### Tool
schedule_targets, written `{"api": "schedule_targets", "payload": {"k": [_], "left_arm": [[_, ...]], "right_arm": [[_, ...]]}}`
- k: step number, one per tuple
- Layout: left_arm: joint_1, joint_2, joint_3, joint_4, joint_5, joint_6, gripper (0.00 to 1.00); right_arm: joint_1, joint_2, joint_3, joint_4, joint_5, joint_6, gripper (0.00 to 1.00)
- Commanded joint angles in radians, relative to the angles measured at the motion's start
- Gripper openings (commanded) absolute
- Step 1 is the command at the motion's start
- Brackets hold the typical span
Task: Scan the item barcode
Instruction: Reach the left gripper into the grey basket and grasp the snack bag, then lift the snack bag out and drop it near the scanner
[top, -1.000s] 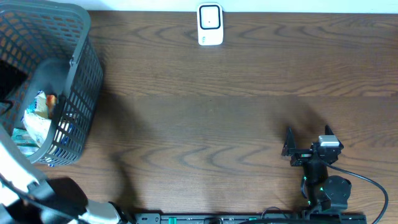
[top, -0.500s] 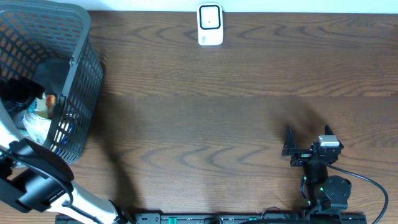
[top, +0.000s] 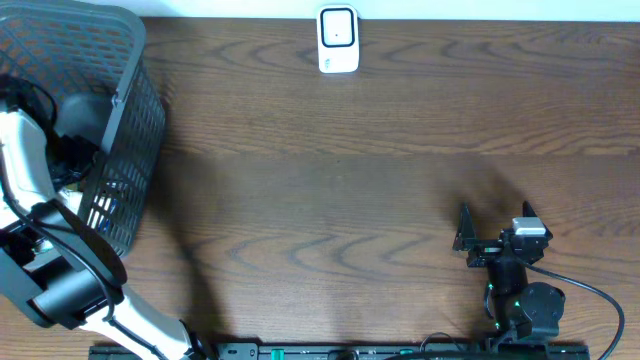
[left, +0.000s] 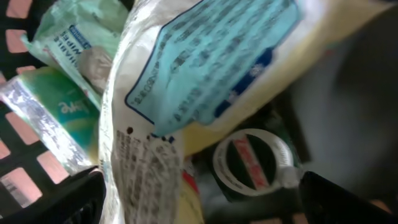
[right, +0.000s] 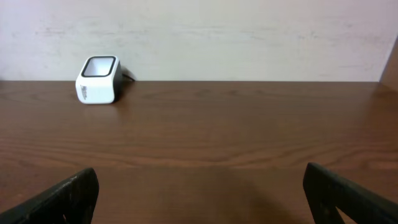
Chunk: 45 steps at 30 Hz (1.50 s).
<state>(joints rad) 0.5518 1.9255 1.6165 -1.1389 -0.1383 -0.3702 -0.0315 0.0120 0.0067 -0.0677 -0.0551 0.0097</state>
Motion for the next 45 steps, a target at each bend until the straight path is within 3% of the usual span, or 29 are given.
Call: {"api": "schedule_targets", "payload": {"k": [1,8,16,17,24,30,35,42,45], "left_arm": [[0.003,0.01,-0.05,0.013,-0.095,-0.013,0.97],[0.019,0.012,-0.116,0.041,-0.098,-0.013,0.97],[0.019,0.008,-0.109,0.03,-0.098,-0.013,0.12],[0.019,0.006,-0.102,0.025,-0.098,-0.013,0.08],[0.019,-0.083,0.028,-0.047,-0.069,-0.013,0.07],[0.018,-0.291,0.165,-0.031,0.042,-0.013,0.07],[0.018,-0.515,0.172,0.1,0.226,-0.013,0.07],[-0.002,-0.74,0.172,0.333,0.691,-0.069,0.07],[-0.077,-0.765,0.172,0.357,0.733,-0.115,0.07]], "right_arm": [[-0.006,-0.005,-0.001,-0.004,0.003,-0.007,0.99],[-0.006,-0.005,-0.001,-0.005,0.003,-0.007,0.99],[-0.006,-0.005,-0.001,-0.005,0.003,-0.007,0.99],[-0.006,-0.005,-0.001,-0.005,0.003,-0.007,0.99],[-0.006,-0.005,-0.001,-0.005,0.003,-0.007,0.99],[-0.006,-0.005,-0.001,-0.005,0.003,-0.007,0.99],[-0.006,-0.005,-0.001,-0.005,0.003,-0.007,0.99],[-0.006,-0.005,-0.001,-0.005,0.003,-0.007,0.99],[-0.006,-0.005,-0.001,-0.005,0.003,-0.007,0.99]]}}
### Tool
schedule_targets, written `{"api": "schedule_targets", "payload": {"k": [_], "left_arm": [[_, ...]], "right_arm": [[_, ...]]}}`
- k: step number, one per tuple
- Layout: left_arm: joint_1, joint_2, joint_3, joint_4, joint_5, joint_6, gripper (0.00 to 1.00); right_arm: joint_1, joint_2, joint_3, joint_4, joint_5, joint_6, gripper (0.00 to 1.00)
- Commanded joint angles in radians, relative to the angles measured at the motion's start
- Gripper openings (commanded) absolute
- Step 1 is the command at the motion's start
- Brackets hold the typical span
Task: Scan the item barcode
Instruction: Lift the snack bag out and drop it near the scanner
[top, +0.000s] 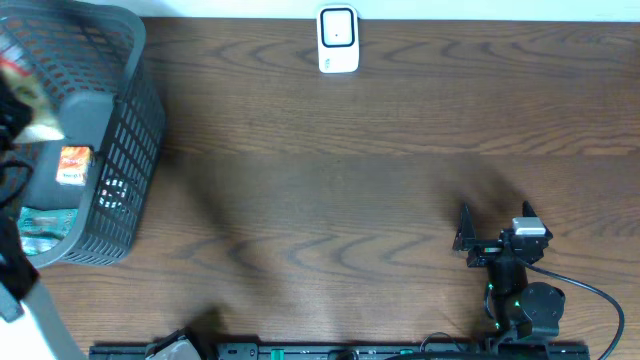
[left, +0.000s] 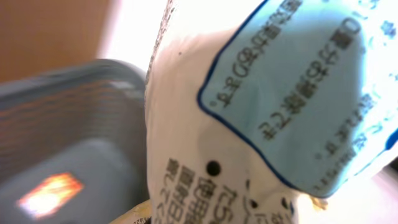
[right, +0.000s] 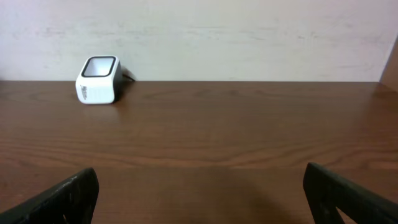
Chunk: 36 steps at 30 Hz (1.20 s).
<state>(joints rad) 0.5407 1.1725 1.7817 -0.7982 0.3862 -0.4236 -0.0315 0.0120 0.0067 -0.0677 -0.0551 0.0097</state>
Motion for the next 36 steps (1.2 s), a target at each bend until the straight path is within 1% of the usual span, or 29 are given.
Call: {"api": "schedule_targets", "payload": {"k": [1,5,9,13,17,19,23,28,32,34,35,36], "left_arm": [[-0.11,-0.012,0.006,0.016,0.209,-0.061,0.07],[-0.276,0.022,-0.006,0.016,0.196,-0.061,0.07],[-0.44,0.105,-0.024,0.016,0.112,-0.061,0.07],[-0.597,0.237,-0.026,0.017,0.013,-0.061,0.08],[-0.719,0.393,-0.026,0.019,-0.07,-0.068,0.08],[-0.766,0.477,-0.026,0.023,-0.093,-0.09,0.08],[-0.835,0.629,-0.026,0.065,-0.094,-0.094,0.07],[-0.893,0.798,-0.026,0.138,-0.104,-0.155,0.08],[-0.929,0.882,-0.026,0.146,-0.101,-0.248,0.08],[-0.947,0.892,-0.026,0.145,-0.099,-0.248,0.08],[-0.954,0.892,-0.026,0.146,-0.099,-0.248,0.09],[-0.963,0.891,-0.025,0.146,-0.099,-0.248,0.14]], "right_arm": [[-0.006,-0.005,-0.001,-0.005,0.003,-0.007,0.99],[-0.006,-0.005,-0.001,-0.005,0.003,-0.007,0.99],[-0.006,-0.005,-0.001,-0.005,0.003,-0.007,0.99],[-0.006,-0.005,-0.001,-0.005,0.003,-0.007,0.99],[-0.006,-0.005,-0.001,-0.005,0.003,-0.007,0.99],[-0.006,-0.005,-0.001,-0.005,0.003,-0.007,0.99],[-0.006,-0.005,-0.001,-0.005,0.003,-0.007,0.99],[-0.006,-0.005,-0.001,-0.005,0.003,-0.007,0.99],[-0.006,-0.005,-0.001,-0.005,0.003,-0.007,0.99],[-0.006,-0.005,-0.001,-0.005,0.003,-0.007,0.99],[-0.006,-0.005,-0.001,-0.005,0.003,-0.007,0.99],[-0.006,-0.005,-0.001,-0.005,0.003,-0.007,0.99]]}}
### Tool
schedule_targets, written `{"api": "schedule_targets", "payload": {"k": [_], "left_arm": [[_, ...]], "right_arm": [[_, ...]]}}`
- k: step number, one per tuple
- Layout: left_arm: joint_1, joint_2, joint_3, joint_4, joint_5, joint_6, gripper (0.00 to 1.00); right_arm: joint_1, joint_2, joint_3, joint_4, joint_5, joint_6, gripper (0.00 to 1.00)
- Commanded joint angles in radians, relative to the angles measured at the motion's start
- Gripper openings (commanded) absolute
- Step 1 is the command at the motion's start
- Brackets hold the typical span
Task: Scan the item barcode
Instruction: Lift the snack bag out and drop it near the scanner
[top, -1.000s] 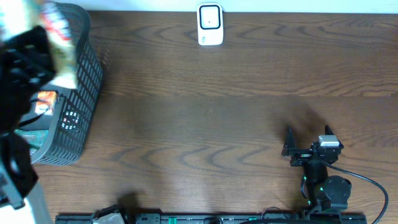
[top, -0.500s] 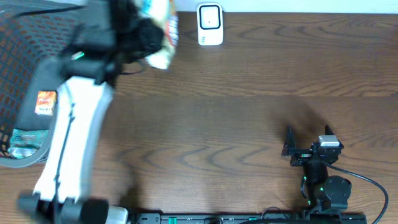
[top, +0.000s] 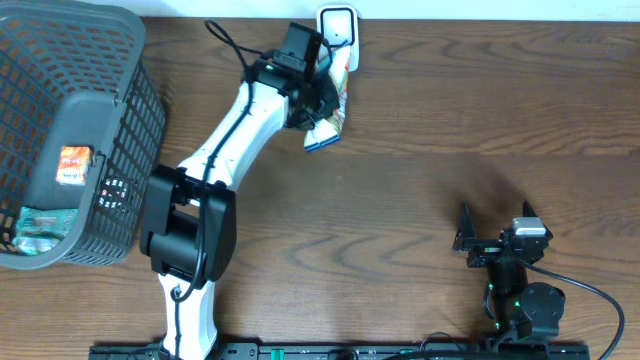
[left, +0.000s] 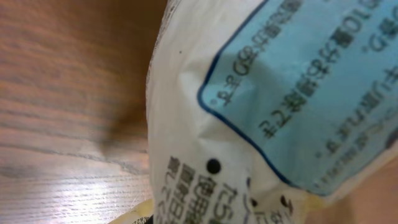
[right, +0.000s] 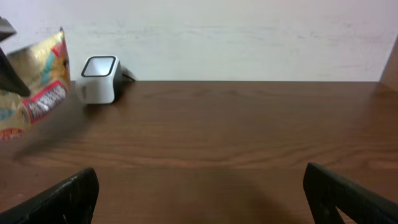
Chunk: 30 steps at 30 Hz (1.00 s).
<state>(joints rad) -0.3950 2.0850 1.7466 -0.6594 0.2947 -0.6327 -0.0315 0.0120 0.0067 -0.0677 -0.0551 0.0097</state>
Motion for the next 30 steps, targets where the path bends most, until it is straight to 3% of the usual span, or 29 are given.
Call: {"api": "schedule_targets", "payload": {"k": [1,4,5,13,18,27,30], "left_arm": [[-0.036,-0.024,0.01,0.01,-0.008,-0.039,0.17],[-0.058,-0.028,0.013,0.011,0.001,-0.039,0.5],[-0.064,-0.029,0.015,0.013,0.019,-0.039,0.52],[-0.037,-0.096,0.028,0.06,0.394,-0.038,0.51],[0.048,-0.225,0.028,0.022,0.4,0.155,0.51],[0.177,-0.322,0.027,-0.085,0.303,0.171,0.51],[0.213,-0.341,0.028,-0.08,0.291,0.263,0.5]], "right_arm": [[-0.006,-0.005,-0.001,-0.005,0.003,-0.007,0.99],[-0.006,-0.005,-0.001,-0.005,0.003,-0.007,0.99],[-0.006,-0.005,-0.001,-0.005,0.003,-0.007,0.99],[-0.006,-0.005,-0.001,-0.005,0.003,-0.007,0.99],[-0.006,-0.005,-0.001,-0.005,0.003,-0.007,0.99],[-0.006,-0.005,-0.001,-0.005,0.003,-0.007,0.99],[-0.006,-0.005,-0.001,-0.005,0.003,-0.007,0.99]]}}
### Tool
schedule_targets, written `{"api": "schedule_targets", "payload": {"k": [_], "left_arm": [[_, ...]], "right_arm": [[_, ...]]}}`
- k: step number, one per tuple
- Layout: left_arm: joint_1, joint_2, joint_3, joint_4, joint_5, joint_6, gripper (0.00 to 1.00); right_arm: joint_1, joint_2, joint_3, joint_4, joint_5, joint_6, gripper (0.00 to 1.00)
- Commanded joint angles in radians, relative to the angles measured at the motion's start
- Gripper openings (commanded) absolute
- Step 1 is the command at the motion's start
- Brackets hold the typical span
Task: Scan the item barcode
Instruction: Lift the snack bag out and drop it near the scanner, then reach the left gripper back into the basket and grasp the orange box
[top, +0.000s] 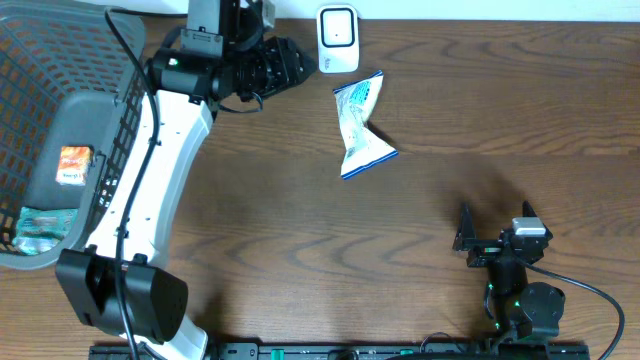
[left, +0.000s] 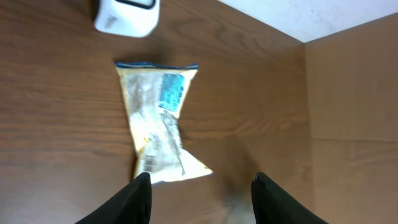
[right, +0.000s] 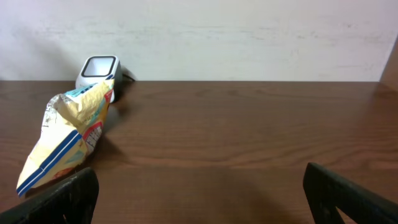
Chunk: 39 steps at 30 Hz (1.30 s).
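Note:
The item, a white and pale blue snack packet (top: 362, 125), lies flat on the wooden table just right of and below the white barcode scanner (top: 338, 40). The left wrist view looks down on the packet (left: 160, 121) and the scanner (left: 127, 14). My left gripper (top: 298, 62) hovers left of the scanner, open and holding nothing; its black fingertips (left: 138, 199) frame the packet's lower end. The right gripper (top: 495, 238) rests open at the front right, far from the packet (right: 65, 140) and the scanner (right: 96, 70).
A grey mesh basket (top: 130, 110) stands at the left edge, holding a grey pack with an orange label (top: 70, 165) and a green packet (top: 35, 240). The left arm (top: 150, 190) stretches from the front left up along the basket's right side.
The left gripper held the packet close by the scanner. Now the packet lies on the table beside the scanner, and the gripper is open and further left and higher.
The left gripper was down in the basket against the packet. Then it held the packet above the basket's rim. Then it held it beside the scanner at the back. Now the packet lies on the table. The right arm has not moved.

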<state>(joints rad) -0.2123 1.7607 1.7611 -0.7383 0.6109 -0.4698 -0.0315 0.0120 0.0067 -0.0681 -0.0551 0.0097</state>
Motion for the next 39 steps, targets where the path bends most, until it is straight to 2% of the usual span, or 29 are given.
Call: {"api": "schedule_targets", "payload": {"k": [1,8,11,13,16,19,21,25,27,30,35,39], "left_arm": [[0.046,-0.027,0.016,-0.002,-0.026,0.117,0.51],[0.209,-0.167,0.016,-0.025,-0.03,0.163,0.55],[0.308,-0.245,0.016,-0.066,-0.104,0.163,0.57],[0.373,-0.288,0.016,-0.11,-0.209,0.163,0.65],[0.462,-0.327,0.016,-0.203,-0.454,0.162,0.76],[0.527,-0.324,0.013,-0.292,-0.7,0.155,0.79],[0.56,-0.313,0.004,-0.329,-0.813,0.144,0.8],[0.624,-0.282,-0.036,-0.383,-0.999,-0.002,0.81],[0.667,-0.256,-0.08,-0.371,-1.013,-0.086,0.84],[0.697,-0.219,-0.118,-0.331,-1.013,-0.089,0.85],[0.736,-0.12,-0.129,-0.28,-1.012,-0.05,0.85],[0.746,-0.032,-0.129,-0.23,-1.009,0.033,0.85]], "right_arm": [[-0.006,-0.005,-0.001,-0.004,0.003,-0.007,0.99],[-0.006,-0.005,-0.001,-0.004,0.003,-0.007,0.99],[-0.006,-0.005,-0.001,-0.004,0.003,-0.007,0.99],[-0.006,-0.005,-0.001,-0.004,0.003,-0.007,0.99],[-0.006,-0.005,-0.001,-0.004,0.003,-0.007,0.99],[-0.006,-0.005,-0.001,-0.004,0.003,-0.007,0.99],[-0.006,-0.005,-0.001,-0.004,0.003,-0.007,0.99],[-0.006,-0.005,-0.001,-0.004,0.003,-0.007,0.99],[-0.006,-0.005,-0.001,-0.004,0.003,-0.007,0.99],[-0.006,-0.005,-0.001,-0.004,0.003,-0.007,0.99],[-0.006,-0.005,-0.001,-0.004,0.003,-0.007,0.99],[-0.006,-0.005,-0.001,-0.004,0.003,-0.007,0.99]]}}
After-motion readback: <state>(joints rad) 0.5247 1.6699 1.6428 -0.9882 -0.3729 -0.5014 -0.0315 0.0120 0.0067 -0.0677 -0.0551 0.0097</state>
